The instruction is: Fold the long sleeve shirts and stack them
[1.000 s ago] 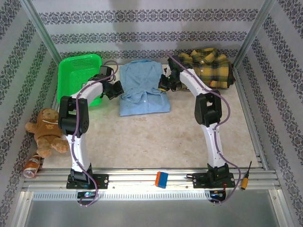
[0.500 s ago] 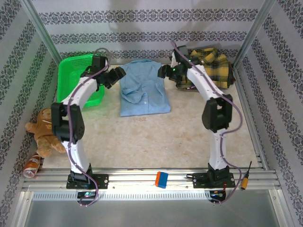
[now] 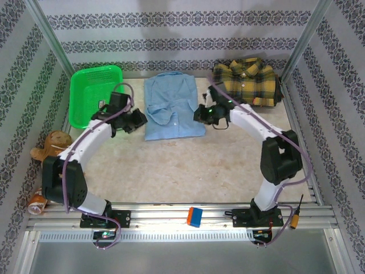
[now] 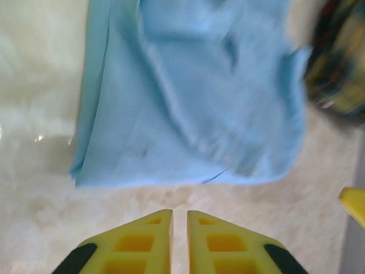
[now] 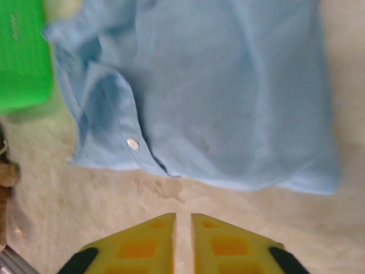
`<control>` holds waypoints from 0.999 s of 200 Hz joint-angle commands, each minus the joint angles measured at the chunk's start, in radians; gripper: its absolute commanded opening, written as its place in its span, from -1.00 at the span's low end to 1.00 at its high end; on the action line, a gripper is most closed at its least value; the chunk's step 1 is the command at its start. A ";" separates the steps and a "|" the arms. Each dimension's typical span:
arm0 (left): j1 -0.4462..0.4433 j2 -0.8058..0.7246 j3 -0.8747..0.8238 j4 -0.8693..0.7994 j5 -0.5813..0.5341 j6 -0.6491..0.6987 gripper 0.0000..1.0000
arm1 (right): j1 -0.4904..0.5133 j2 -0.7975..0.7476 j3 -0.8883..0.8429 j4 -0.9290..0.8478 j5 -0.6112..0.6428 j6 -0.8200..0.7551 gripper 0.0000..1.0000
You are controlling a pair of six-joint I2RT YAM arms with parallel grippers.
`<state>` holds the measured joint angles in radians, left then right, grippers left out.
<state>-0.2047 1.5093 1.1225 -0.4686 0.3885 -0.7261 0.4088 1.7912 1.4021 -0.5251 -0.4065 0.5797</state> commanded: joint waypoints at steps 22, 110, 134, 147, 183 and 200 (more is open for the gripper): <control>-0.054 0.135 -0.005 0.095 0.013 -0.084 -0.77 | 0.061 0.039 -0.021 0.110 -0.006 0.098 -0.74; -0.033 0.543 0.443 0.176 0.024 -0.135 -0.77 | 0.079 0.097 -0.004 0.113 -0.006 0.127 -0.75; -0.017 0.620 0.619 0.140 -0.005 -0.126 -0.75 | 0.085 0.110 -0.024 0.132 -0.009 0.145 -0.74; 0.008 0.643 0.675 0.148 -0.029 -0.153 -0.73 | 0.088 0.111 -0.031 0.140 -0.008 0.149 -0.72; 0.050 0.637 0.708 0.299 -0.107 -0.231 -0.49 | 0.090 0.098 -0.015 0.131 -0.009 0.139 -0.58; 0.053 0.651 0.772 0.301 -0.073 -0.237 -0.17 | 0.098 0.094 0.013 0.117 -0.009 0.124 -0.53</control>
<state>-0.1612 2.1464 1.8118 -0.2436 0.3305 -0.9165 0.4870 1.8881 1.3808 -0.4042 -0.4091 0.7124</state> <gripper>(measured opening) 0.338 0.222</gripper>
